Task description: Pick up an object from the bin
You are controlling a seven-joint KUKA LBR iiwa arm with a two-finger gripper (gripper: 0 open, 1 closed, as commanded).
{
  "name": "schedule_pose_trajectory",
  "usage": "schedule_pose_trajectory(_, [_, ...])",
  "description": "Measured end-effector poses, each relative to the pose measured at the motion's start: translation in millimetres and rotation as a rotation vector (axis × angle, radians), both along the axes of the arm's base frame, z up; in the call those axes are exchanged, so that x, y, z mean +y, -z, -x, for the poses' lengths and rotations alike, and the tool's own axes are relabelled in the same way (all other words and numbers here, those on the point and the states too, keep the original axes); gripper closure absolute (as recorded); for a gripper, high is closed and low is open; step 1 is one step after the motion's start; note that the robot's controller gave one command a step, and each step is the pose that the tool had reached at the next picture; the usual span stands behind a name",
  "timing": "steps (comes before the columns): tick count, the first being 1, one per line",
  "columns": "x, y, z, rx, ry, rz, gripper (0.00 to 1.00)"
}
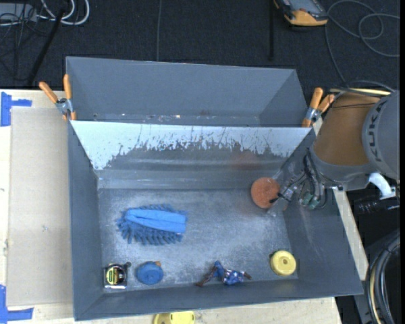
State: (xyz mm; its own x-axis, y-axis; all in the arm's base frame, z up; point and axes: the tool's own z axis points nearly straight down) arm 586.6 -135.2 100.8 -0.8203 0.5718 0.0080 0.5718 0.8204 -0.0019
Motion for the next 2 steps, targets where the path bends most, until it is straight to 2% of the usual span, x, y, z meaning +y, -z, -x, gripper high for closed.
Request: schedule_pose_trajectory(2, [-0.7, -30.5, -2.4, -0.011, -0.002, 0.003, 1.00])
